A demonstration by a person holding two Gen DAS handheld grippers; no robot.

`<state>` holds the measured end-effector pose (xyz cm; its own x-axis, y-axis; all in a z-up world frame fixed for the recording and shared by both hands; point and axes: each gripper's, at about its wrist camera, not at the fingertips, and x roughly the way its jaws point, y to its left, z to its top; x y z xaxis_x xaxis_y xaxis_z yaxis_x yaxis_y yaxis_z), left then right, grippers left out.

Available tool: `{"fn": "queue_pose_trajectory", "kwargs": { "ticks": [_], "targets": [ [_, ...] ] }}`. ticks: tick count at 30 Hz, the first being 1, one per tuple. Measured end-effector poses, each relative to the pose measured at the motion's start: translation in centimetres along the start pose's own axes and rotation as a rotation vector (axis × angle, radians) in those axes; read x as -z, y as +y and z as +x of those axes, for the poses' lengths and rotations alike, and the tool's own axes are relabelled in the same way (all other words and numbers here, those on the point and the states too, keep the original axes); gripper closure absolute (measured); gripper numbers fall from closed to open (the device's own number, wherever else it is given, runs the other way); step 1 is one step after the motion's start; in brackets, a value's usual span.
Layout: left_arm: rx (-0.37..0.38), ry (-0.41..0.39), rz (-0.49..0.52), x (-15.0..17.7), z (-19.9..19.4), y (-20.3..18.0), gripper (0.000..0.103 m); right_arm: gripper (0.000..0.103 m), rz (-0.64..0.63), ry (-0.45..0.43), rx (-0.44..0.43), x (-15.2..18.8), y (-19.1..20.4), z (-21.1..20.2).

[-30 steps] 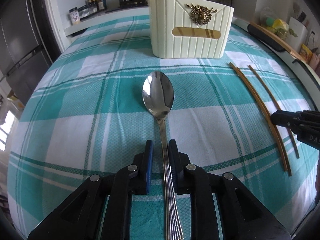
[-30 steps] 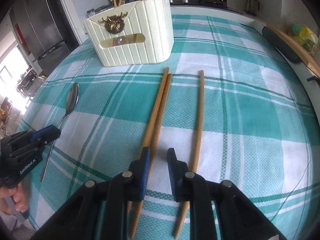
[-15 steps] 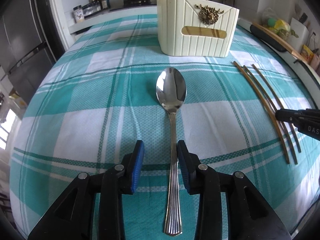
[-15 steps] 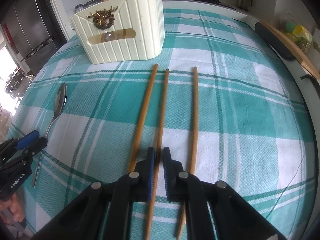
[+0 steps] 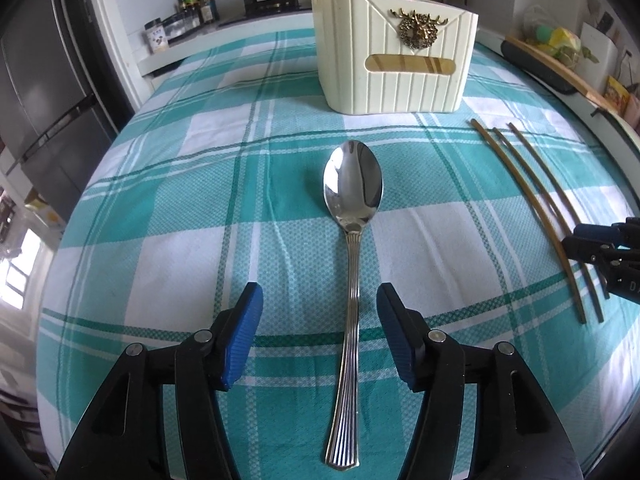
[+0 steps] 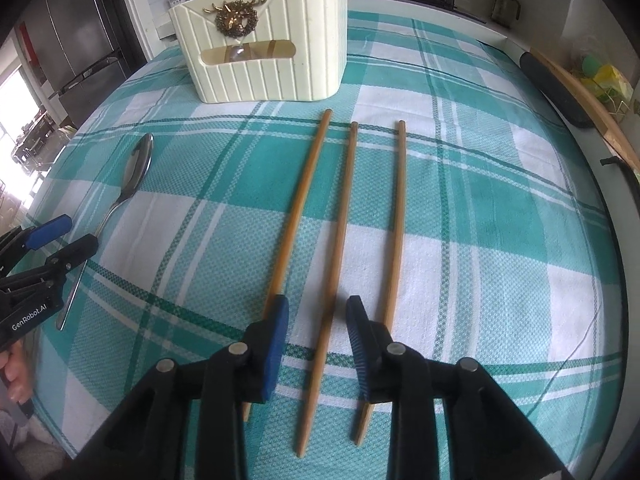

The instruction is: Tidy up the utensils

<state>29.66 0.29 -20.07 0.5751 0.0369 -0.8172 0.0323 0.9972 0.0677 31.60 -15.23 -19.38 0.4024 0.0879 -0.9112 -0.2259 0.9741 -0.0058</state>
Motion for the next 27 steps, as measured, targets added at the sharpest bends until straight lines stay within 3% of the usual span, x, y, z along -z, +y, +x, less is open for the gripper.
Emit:
{"fn": "queue_pose_trajectory", "kwargs": {
  "ticks": [7,13,20,27],
  "targets": [
    [0.004,0.02,0.019,-0.1,0.6,-0.1,0.042,0.073,-0.013,0.008,-0.009,-0.4,-0.4,0.2],
    [0.129,0.092,0.008,-1.0,0.9,1.4,0.038,0.073,-0.01,0.039,-0.069,-1.6,-1.6,0.7],
    [0.167,0.109,0.068,-2.4,1.1,1.8,0.03,0.073,-0.074,0.061,-0.035,-3.7,-1.5,1.9],
    [0.103,0.126,0.148,-4.5,2.8,-0.1,0.025,0.073,-0.055,0.062,-0.039,-6.9,-2.1,3.4]
  ]
}}
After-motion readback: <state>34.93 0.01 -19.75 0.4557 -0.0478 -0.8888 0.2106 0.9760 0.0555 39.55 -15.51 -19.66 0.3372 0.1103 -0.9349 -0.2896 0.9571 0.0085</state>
